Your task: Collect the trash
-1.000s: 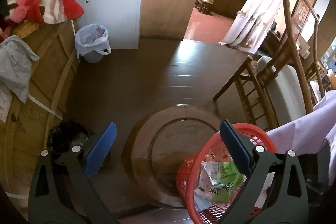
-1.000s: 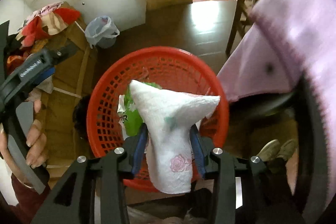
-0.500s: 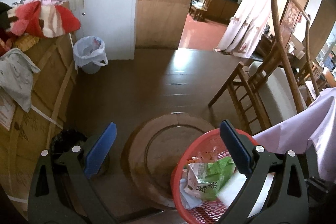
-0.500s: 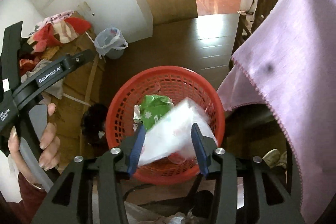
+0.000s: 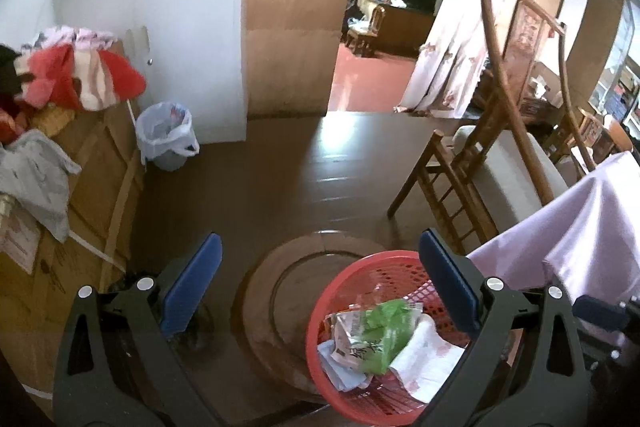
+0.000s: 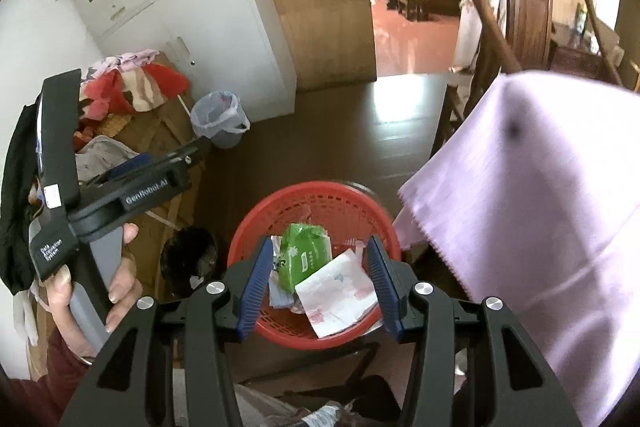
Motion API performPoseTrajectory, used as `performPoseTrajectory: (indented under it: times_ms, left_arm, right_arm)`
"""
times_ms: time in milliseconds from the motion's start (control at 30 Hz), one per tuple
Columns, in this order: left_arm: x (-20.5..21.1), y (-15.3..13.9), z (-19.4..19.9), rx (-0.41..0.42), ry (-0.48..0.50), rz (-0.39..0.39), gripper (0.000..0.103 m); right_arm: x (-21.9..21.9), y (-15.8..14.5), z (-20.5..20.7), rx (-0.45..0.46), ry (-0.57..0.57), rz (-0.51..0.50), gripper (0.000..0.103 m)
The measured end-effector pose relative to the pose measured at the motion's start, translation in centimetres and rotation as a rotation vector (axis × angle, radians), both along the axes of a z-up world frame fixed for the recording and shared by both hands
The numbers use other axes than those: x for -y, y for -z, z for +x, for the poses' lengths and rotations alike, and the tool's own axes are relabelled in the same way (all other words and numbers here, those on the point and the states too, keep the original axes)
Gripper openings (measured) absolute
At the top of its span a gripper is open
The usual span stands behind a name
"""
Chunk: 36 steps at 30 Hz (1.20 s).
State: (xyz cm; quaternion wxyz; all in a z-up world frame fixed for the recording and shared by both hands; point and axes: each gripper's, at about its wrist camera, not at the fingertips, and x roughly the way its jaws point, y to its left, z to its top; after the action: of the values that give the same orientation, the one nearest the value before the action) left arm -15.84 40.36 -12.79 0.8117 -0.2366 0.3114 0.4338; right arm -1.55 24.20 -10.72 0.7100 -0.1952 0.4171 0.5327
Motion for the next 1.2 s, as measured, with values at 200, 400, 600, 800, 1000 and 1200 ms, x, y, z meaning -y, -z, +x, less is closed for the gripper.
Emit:
performPoseTrajectory:
  times_ms: [200, 400, 600, 800, 1000, 1200]
  left_arm:
    - [3.6, -3.8, 0.4, -0.003, 0.03, 0.096, 0.095]
    - [7.8, -7.0, 0.0, -0.007, 0.05, 0.166, 0.095]
    - [12.6, -9.6, -1.1, -0.037, 0.064, 0.253, 0.096]
    - [16.5, -10.7, -2.8, -0.068, 0.08, 0.296, 0.096]
    - [17.3, -9.3, -3.8, -0.077, 0.114, 0.233, 0.096]
    - [16.2, -6.8, -3.3, -0.126, 0.107, 0.212, 0.096]
  right_arm:
    - [3.4, -2.8, 0.2, -0.007, 0.033, 0.1, 0.048]
    - [7.7, -4.9, -0.7, 0.0, 0.044, 0.201, 0.048]
    - [12.1, -6.9, -1.4, 0.009, 0.051, 0.298, 0.048]
    - [15.2, -9.2, -1.8, 0.016, 0.056, 0.379, 0.048]
    - [16.4, -8.6, -2.6, 0.043, 0.081, 0.342, 0.06]
    - [15.0, -4.8, -1.9, -0.026, 0.159, 0.233, 0.064]
